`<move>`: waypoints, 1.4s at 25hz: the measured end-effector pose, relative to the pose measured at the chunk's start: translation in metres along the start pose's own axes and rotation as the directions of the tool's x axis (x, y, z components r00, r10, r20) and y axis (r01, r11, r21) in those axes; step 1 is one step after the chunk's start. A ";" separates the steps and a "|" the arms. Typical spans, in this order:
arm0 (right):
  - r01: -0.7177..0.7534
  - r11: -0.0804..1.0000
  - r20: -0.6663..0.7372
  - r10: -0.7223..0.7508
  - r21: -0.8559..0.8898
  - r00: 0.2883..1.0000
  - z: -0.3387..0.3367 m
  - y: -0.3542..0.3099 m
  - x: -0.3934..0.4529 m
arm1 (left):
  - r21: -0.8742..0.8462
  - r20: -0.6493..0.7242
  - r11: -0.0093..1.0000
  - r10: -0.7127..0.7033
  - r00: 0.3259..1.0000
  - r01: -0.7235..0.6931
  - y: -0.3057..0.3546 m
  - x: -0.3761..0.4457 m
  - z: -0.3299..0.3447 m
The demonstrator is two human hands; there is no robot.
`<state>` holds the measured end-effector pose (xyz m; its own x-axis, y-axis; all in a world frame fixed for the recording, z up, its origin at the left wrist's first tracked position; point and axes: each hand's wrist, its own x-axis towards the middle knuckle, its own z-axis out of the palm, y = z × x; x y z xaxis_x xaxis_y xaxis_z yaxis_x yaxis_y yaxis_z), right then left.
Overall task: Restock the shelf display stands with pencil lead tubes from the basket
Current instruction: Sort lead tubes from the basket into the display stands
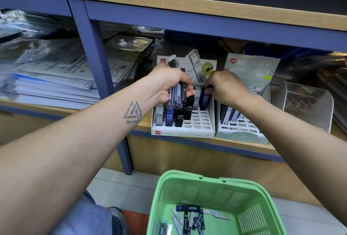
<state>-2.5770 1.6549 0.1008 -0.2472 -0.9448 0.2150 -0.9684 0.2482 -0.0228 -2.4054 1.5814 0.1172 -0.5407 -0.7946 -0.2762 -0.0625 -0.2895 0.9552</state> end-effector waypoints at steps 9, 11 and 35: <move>0.007 0.994 -0.011 -0.008 -0.105 1.000 -0.006 -0.010 -0.007 | -0.005 0.062 0.998 -0.060 0.996 0.060 -0.003 0.000 0.004; 0.021 0.993 0.032 -0.018 -0.114 0.999 -0.012 -0.010 -0.010 | 0.004 0.111 0.997 -0.071 0.991 0.071 -0.005 -0.003 0.006; -0.223 -0.166 0.253 0.192 0.961 0.948 -0.022 0.067 -0.094 | 0.100 0.358 0.989 -0.138 0.923 0.109 -0.030 -0.017 0.066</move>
<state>-2.6181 1.7648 0.1003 -0.4284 -0.9023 -0.0479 0.1853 -0.0358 -0.9820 -2.4495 1.6388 0.1001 -0.7913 -0.5025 -0.3483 -0.2047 -0.3191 0.9254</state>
